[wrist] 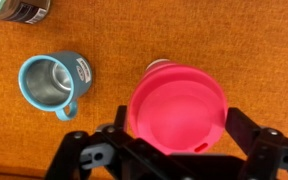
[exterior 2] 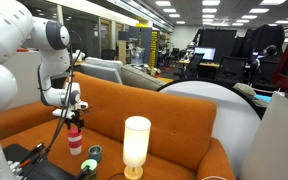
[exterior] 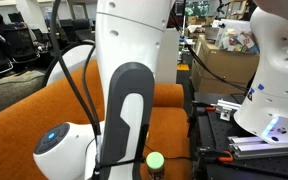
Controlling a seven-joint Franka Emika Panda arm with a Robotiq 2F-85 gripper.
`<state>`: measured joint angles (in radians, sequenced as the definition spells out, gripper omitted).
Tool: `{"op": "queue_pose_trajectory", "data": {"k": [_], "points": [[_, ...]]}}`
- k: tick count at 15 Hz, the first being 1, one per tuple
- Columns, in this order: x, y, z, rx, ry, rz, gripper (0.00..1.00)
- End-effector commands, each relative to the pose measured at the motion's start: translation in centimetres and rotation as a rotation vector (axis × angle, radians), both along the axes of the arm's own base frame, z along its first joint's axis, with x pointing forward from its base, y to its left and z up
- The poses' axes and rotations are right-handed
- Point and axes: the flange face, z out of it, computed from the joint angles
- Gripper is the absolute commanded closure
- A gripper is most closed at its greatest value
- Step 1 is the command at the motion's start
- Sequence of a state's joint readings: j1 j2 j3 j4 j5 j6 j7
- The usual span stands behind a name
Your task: Remove the lid of the orange cup then put on the table
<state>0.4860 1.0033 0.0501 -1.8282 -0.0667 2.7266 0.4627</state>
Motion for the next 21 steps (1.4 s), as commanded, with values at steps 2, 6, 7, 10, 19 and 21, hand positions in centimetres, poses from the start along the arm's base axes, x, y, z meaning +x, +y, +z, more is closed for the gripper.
{"op": "queue_pose_trajectory", "data": {"k": [2, 6, 7, 10, 19, 21], "points": [[0.6, 0.6, -0.7, -0.031, -0.034, -0.034, 0.0], [0.5, 1.6, -1.4, -0.034, -0.03, -0.03, 0.0], [0.4, 1.7, -1.6, -0.032, -0.028, -0.03, 0.0], [0.5, 1.6, -2.1, -0.022, -0.028, -0.042, 0.33], [0.7, 1.2, -1.2, -0.003, -0.024, -0.07, 0.33], [0.6, 1.2, -1.0, 0.0, -0.021, -0.069, 0.33]]}}
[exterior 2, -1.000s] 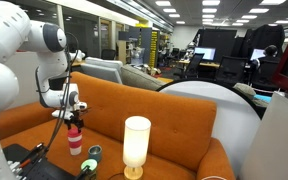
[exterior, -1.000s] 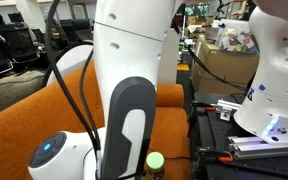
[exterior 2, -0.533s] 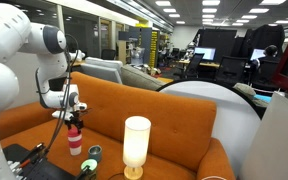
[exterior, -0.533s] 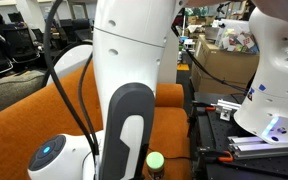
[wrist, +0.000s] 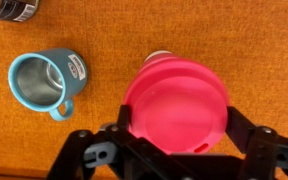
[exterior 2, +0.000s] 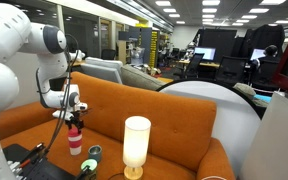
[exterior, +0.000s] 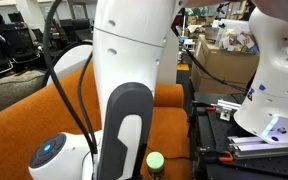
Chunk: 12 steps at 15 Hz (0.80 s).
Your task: Remove the lid of the orange cup then put on the table
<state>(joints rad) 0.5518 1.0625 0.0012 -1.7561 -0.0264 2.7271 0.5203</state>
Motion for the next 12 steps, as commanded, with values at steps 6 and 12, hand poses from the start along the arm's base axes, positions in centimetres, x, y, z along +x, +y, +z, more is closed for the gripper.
{"op": "queue_pose_trajectory", "data": {"k": [6, 12], "points": [[-0.2, 0.7, 1.6, 0.04, 0.002, -0.002, 0.33], [0.2, 0.0, 2.1, 0.026, 0.001, -0.015, 0.33]]}}
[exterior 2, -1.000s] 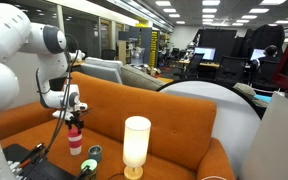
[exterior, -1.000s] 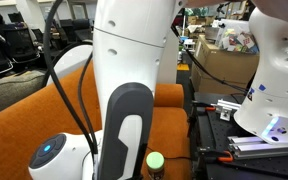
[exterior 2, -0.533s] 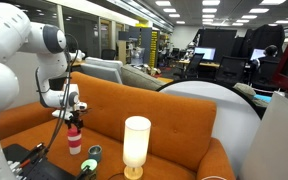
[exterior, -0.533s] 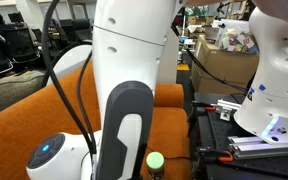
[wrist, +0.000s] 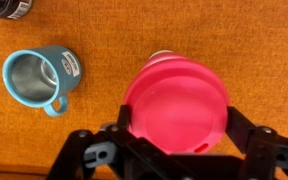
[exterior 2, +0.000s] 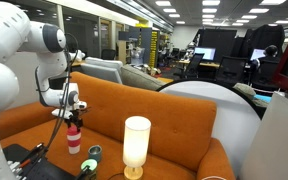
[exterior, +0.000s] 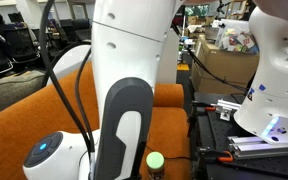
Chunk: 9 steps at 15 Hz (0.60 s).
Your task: Remove the lid of the orange cup then put on the table
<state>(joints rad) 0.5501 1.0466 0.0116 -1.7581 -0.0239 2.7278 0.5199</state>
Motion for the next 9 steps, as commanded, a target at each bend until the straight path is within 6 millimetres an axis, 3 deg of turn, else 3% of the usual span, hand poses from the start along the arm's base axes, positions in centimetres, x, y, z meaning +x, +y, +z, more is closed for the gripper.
{"op": "queue_pose_trajectory", "data": {"k": [1, 9], "points": [[0.2, -0.8, 1.3, 0.01, 0.005, -0.018, 0.33], [0.4, -0.6, 4.3, 0.052, -0.03, -0.016, 0.33]]}}
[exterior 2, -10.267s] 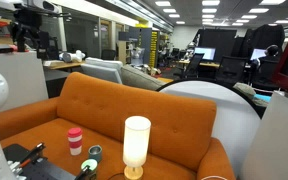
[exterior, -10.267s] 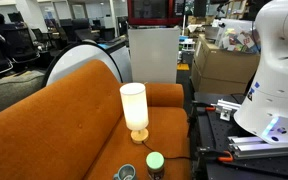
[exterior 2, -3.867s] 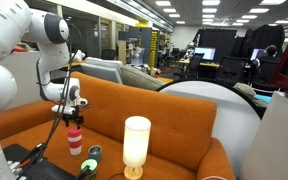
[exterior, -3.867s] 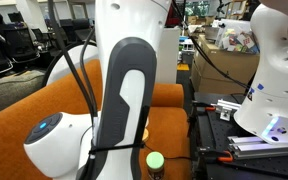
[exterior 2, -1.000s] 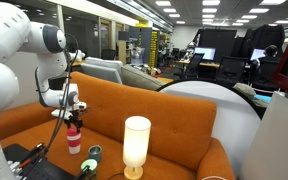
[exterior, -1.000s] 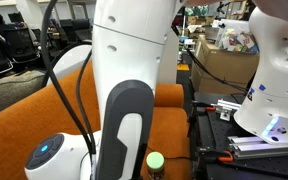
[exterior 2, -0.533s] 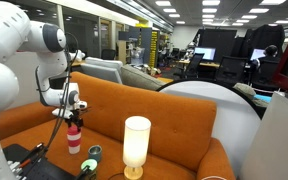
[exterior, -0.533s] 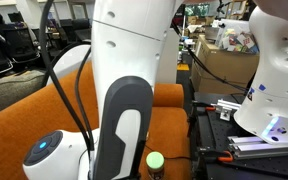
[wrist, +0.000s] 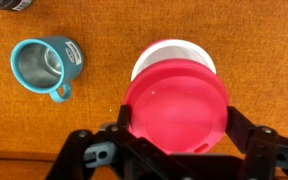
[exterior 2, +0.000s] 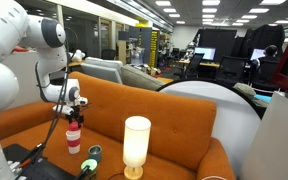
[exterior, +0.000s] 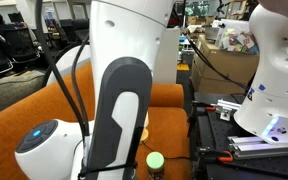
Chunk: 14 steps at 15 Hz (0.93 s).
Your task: Remove the lid of the orange cup then put on the table
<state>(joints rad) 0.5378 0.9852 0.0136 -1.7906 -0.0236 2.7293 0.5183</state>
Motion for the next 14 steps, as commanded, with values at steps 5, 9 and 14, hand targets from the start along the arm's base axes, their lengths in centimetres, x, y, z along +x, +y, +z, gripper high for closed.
{"op": "queue_pose_trajectory", "data": {"k": [5, 9, 14], "points": [[-0.6, -1.7, 3.5, 0.057, -0.104, -0.069, 0.33], [-1.9, -2.2, 4.0, 0.085, -0.108, -0.069, 0.33], [-6.0, 0.8, 2.9, 0.112, -0.039, 0.02, 0.33]]}}
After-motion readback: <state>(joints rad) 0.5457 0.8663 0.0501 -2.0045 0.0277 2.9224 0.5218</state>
